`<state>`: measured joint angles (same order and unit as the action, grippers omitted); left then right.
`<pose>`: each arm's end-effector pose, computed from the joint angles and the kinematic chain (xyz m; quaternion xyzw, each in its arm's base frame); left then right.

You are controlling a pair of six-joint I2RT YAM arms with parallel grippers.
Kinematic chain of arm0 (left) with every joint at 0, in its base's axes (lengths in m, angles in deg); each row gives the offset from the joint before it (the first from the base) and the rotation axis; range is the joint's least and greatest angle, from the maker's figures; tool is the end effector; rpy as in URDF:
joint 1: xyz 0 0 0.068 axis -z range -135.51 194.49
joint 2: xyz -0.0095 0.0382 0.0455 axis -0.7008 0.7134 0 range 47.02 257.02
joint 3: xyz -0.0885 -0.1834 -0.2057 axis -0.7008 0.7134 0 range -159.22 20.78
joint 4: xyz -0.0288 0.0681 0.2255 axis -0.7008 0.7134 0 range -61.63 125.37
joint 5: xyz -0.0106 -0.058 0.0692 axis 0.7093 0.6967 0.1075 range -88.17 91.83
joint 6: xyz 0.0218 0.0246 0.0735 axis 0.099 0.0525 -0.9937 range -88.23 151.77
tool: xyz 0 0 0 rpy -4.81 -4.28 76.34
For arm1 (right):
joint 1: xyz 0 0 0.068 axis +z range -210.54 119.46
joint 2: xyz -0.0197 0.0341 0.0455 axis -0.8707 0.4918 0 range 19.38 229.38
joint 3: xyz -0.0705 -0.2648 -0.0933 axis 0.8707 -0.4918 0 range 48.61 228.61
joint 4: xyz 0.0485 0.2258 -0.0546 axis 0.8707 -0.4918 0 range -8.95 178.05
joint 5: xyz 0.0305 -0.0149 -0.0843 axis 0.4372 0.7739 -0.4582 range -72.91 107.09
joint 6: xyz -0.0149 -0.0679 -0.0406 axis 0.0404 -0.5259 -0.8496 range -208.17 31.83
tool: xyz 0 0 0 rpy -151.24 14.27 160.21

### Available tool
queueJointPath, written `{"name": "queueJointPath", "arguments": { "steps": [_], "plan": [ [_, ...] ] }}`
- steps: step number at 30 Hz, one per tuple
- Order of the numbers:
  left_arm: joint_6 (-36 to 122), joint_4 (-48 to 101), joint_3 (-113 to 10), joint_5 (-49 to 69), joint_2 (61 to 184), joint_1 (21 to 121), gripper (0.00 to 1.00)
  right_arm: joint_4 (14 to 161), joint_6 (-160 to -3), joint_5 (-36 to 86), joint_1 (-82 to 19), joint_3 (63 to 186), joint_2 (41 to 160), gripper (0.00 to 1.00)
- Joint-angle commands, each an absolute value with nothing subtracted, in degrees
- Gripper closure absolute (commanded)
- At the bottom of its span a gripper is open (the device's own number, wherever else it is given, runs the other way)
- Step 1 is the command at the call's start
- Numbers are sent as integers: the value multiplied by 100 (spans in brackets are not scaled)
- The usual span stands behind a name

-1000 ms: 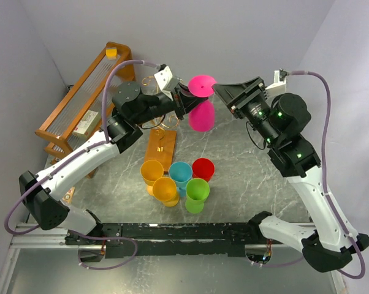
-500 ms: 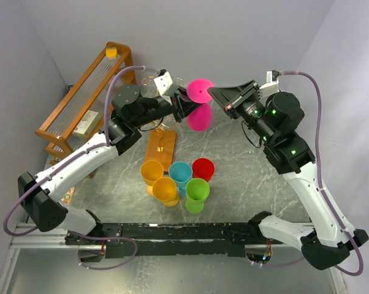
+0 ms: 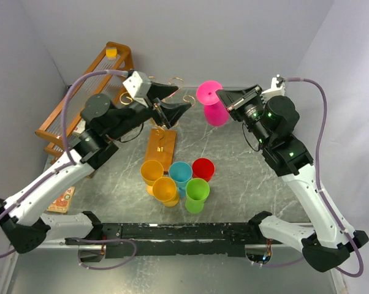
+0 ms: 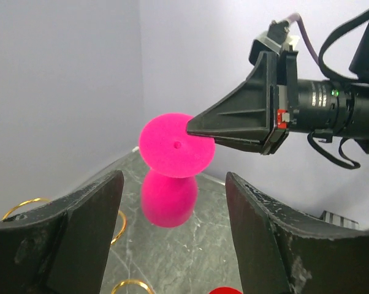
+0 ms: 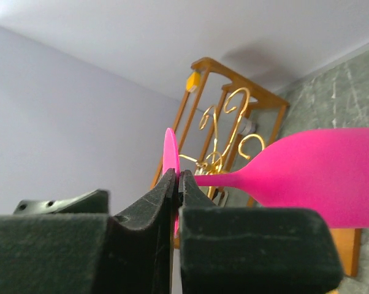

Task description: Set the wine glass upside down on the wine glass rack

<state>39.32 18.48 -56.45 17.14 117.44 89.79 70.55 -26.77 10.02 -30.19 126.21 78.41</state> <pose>0.1777 -0.2058 0.5045 0.2925 0.5252 -0.4251 0.6767 0.1828 0.0972 0.4839 0.2296 0.6618 0.4814 0.5269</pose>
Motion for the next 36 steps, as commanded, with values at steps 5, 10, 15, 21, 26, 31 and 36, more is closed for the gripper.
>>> {"name": "queueJointPath", "arguments": {
  "steps": [5,10,15,21,26,31,36],
  "plan": [
    [4157,3211,-5125,299,10605,9010,21,7506,-3364,613,-2995,12599,8337,100],
    [4165,4144,-4776,-609,9850,9010,18,7792,-3667,591,-3004,12954,8975,100],
    [4196,4724,-4506,-1625,9120,9007,17,7969,-3887,509,-3025,13646,9849,100],
    [4327,5252,-4336,-2946,8584,9010,19,8115,-4307,729,-3057,14409,10808,100],
    [4346,5533,-4310,-3833,8504,9009,20,7968,-4519,1234,-3065,15255,11590,100],
    [4355,5637,-4157,-3929,8456,9010,20,7788,-4556,1825,-3067,15770,12175,100],
    [4434,5725,-4011,-4140,8449,9008,20,7655,-4561,2504,-3067,16101,12549,100]
  ]
}}
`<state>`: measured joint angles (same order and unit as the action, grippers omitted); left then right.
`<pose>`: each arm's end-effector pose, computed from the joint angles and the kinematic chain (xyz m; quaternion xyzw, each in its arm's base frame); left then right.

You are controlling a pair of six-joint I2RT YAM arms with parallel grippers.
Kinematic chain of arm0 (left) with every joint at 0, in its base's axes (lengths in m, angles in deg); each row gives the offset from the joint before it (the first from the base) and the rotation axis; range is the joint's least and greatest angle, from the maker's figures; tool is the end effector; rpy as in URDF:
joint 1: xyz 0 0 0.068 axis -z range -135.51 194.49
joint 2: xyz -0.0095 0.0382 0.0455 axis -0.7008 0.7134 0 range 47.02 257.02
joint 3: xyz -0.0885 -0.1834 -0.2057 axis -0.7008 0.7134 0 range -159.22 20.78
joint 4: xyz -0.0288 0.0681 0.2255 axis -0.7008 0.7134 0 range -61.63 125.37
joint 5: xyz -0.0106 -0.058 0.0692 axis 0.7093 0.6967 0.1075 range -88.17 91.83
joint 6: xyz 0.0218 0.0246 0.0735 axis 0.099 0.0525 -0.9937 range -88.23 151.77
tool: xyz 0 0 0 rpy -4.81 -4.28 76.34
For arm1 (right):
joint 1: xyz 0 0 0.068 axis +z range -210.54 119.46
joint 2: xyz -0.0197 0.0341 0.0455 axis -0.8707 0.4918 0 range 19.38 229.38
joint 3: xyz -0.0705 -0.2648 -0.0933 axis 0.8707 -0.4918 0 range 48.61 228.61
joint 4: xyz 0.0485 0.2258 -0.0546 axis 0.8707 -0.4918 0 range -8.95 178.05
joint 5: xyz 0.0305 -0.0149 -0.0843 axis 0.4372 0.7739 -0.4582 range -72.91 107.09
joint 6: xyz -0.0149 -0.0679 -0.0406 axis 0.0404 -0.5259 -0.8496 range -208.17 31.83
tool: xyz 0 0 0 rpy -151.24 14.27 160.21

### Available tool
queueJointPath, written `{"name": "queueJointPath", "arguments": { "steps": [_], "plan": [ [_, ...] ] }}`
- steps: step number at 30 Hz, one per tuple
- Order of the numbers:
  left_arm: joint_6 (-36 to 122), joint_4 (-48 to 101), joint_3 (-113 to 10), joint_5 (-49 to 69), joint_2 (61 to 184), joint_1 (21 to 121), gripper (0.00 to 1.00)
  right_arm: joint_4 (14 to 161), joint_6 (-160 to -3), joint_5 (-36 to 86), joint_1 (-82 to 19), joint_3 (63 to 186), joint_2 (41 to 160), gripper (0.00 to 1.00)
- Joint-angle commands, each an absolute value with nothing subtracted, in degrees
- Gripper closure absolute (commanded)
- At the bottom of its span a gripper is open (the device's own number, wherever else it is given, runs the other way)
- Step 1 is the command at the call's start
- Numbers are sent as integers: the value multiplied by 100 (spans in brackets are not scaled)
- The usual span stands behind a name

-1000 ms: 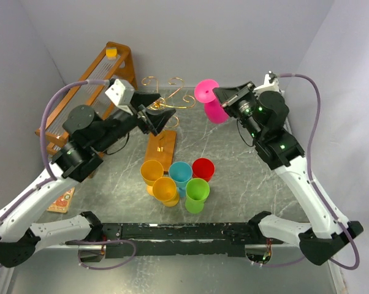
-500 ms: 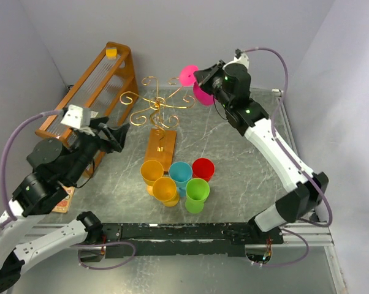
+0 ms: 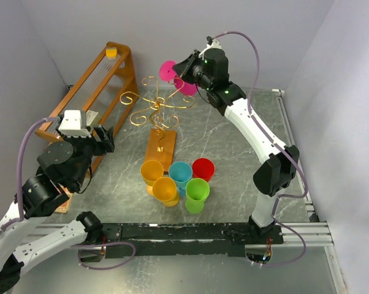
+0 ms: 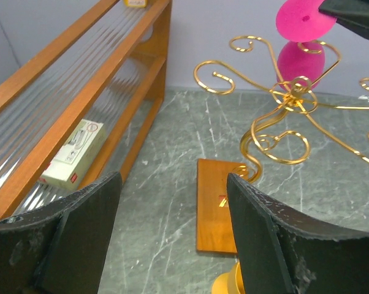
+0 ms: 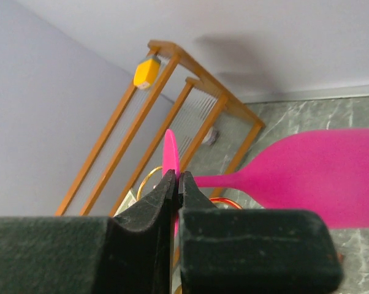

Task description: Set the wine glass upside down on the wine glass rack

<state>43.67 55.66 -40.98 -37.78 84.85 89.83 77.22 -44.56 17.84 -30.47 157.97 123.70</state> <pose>0.1026 -0.0408 0.4222 -0.0257 0.7225 -0.0928 0.6847 0.3849 0.2240 0.4505 0.0831 0.7372 0.4060 0.5337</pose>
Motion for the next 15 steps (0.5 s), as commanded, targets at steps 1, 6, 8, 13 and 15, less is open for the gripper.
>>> {"name": "queueJointPath", "arguments": {
  "steps": [1,6,8,13,15],
  "plan": [
    [4428,5724,-4012,-4125,8447,9010,20,7644,-4541,2605,-3066,16131,12581,100],
    [4487,5803,-4009,-4104,8439,9010,20,7643,-4496,2966,-3066,16033,12529,100],
    [4518,5842,-4000,-4125,8429,9010,20,7542,-4484,3024,-3067,15993,12469,100],
    [4565,5938,-4011,-4141,8411,9009,20,7487,-4382,3316,-3066,15715,12234,100],
    [4586,5984,-4041,-4115,8416,9008,20,7511,-4349,3343,-3066,15572,12110,100]
  ]
}}
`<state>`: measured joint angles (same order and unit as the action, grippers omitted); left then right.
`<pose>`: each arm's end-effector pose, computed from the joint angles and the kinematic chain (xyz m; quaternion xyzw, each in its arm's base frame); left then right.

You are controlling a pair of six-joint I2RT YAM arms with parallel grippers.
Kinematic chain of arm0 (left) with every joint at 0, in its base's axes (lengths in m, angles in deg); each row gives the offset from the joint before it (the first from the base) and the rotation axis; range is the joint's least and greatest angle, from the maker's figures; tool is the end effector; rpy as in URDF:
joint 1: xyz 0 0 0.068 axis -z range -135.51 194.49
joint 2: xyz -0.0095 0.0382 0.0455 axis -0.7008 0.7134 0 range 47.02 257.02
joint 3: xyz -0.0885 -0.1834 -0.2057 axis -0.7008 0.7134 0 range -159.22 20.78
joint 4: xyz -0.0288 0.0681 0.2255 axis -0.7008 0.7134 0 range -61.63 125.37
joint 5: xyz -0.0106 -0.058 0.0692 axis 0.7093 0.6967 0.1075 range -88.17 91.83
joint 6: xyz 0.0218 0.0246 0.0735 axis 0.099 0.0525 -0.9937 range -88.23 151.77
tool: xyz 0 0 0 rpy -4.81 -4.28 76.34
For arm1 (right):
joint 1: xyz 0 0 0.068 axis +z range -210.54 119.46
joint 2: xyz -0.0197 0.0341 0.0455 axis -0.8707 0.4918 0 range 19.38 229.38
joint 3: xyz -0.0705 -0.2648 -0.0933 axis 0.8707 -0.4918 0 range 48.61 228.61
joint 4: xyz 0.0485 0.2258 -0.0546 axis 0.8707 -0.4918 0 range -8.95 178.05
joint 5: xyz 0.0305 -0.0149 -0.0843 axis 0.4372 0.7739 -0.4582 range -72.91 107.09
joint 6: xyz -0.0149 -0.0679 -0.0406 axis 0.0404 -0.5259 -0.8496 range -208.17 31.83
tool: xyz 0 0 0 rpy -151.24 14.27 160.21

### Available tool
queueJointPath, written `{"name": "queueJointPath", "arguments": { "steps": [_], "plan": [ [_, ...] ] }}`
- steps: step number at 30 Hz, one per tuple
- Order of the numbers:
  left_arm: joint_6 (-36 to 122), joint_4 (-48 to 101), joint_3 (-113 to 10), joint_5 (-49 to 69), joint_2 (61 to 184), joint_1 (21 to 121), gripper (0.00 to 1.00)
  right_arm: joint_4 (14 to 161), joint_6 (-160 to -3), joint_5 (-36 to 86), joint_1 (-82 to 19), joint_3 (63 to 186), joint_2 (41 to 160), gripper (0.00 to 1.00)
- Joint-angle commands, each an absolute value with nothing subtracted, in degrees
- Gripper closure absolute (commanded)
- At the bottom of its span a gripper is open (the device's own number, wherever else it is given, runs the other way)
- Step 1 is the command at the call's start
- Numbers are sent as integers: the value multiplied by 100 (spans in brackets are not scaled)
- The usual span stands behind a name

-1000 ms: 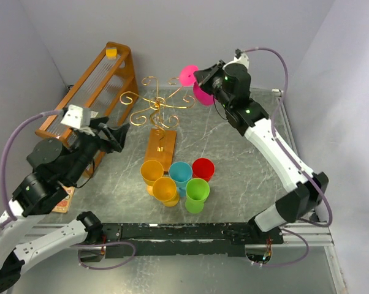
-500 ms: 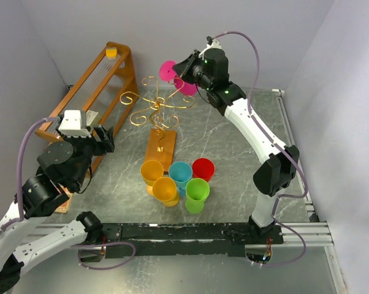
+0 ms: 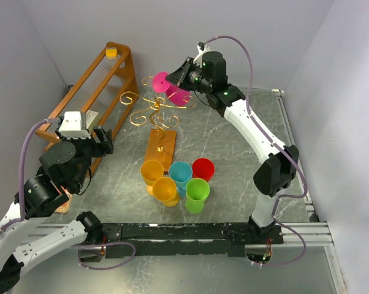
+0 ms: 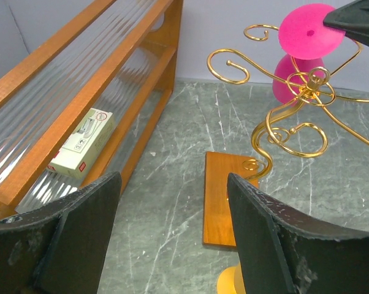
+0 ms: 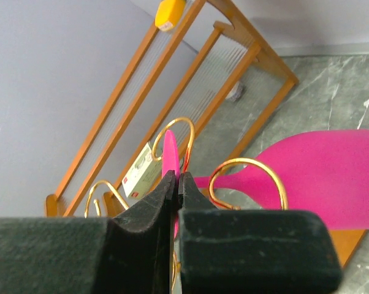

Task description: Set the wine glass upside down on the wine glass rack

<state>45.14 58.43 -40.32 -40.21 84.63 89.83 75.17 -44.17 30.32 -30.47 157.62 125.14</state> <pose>0.1027 -0.0377 0.4131 -0.0376 0.7356 -0.0711 0.6726 0.3826 0.2400 0.4327 0.0183 0.7622 0.4564 0.4586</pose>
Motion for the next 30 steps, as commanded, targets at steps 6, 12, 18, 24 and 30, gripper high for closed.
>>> {"name": "queueJointPath", "arguments": {
  "steps": [6,12,18,24,30],
  "plan": [
    [4712,6093,-4045,-4078,8388,9007,20,7471,-4398,3196,-3057,15275,11753,100],
    [4782,6133,-4009,-3994,8384,9006,19,7521,-4389,2623,-3048,14806,11456,100],
    [4754,6126,-3941,-3839,8453,9009,19,7437,-4456,1908,-3009,14668,11303,100],
    [4611,6004,-3866,-3710,8548,9006,19,7618,-4366,1477,-2987,14499,11188,100],
    [4382,5761,-3744,-3507,8552,9010,19,7865,-4270,1256,-2978,14483,11210,100]
  ]
}}
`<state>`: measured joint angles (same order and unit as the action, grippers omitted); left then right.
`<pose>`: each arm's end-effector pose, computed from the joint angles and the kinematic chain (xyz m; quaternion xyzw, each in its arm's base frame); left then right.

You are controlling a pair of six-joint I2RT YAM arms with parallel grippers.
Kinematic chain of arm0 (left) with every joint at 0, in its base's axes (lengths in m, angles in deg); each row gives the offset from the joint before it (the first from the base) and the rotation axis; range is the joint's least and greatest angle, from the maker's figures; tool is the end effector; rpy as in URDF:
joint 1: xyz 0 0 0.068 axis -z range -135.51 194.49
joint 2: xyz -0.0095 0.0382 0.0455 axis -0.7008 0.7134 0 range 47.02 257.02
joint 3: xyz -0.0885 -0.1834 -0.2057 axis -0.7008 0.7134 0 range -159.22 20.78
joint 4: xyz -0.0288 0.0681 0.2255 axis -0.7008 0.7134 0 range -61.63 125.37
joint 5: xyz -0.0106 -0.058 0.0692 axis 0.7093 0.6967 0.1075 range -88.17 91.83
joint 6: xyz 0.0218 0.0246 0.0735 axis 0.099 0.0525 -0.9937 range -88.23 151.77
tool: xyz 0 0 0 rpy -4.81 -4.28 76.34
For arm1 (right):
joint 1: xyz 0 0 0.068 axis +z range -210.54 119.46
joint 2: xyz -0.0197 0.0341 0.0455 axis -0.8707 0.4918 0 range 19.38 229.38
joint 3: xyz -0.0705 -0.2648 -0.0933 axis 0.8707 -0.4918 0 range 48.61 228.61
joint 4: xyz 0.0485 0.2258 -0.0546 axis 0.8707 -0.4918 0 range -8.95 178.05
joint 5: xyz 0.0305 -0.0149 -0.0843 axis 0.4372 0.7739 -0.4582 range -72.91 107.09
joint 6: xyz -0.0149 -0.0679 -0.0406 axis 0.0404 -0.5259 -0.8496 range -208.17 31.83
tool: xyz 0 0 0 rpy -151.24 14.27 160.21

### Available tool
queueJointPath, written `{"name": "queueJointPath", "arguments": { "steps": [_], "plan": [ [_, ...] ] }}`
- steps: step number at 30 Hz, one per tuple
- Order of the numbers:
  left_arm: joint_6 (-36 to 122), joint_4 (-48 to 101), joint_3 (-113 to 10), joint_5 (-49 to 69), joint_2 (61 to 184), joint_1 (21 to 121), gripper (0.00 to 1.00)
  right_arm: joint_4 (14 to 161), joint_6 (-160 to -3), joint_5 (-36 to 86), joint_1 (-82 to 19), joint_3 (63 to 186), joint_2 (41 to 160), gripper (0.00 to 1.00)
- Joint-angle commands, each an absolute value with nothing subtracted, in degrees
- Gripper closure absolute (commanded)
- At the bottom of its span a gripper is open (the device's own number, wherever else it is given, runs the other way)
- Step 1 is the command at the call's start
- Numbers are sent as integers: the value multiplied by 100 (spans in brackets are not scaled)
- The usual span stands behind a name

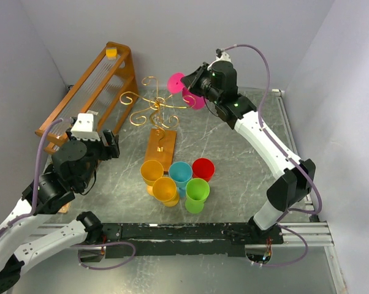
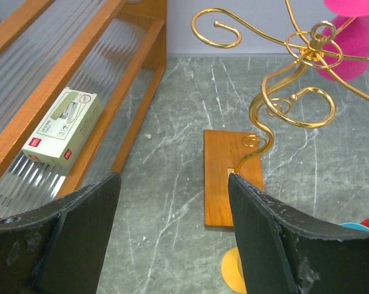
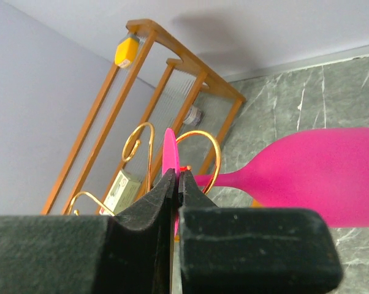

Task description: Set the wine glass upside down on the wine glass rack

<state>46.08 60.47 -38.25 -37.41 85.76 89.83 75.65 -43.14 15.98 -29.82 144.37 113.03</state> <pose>0.1089 -0.0477 0.3955 -0.0085 0.7611 -0.0693 0.6449 0.3410 0.2011 0.4365 0.1018 0.7608 0.3877 0.5104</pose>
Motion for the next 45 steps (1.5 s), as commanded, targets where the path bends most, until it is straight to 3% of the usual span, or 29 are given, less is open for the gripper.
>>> {"name": "queueJointPath", "arguments": {
  "steps": [1,25,28,34,45],
  "plan": [
    [4355,5730,-3729,-3472,8548,9010,19,7849,-4251,1250,-2978,14518,11226,100],
    [4258,5654,-3662,-3020,8675,9010,19,7826,-4335,1707,-2976,15100,11943,100],
    [4258,5658,-3655,-3001,8688,9010,19,7810,-4350,1704,-2978,15100,11958,92],
    [4278,5677,-3680,-2957,8762,9010,19,7677,-4454,1529,-2978,15132,11940,65],
    [4346,5650,-3679,-2572,8892,9010,18,7152,-4848,1260,-2987,15509,11847,35]
  ]
}}
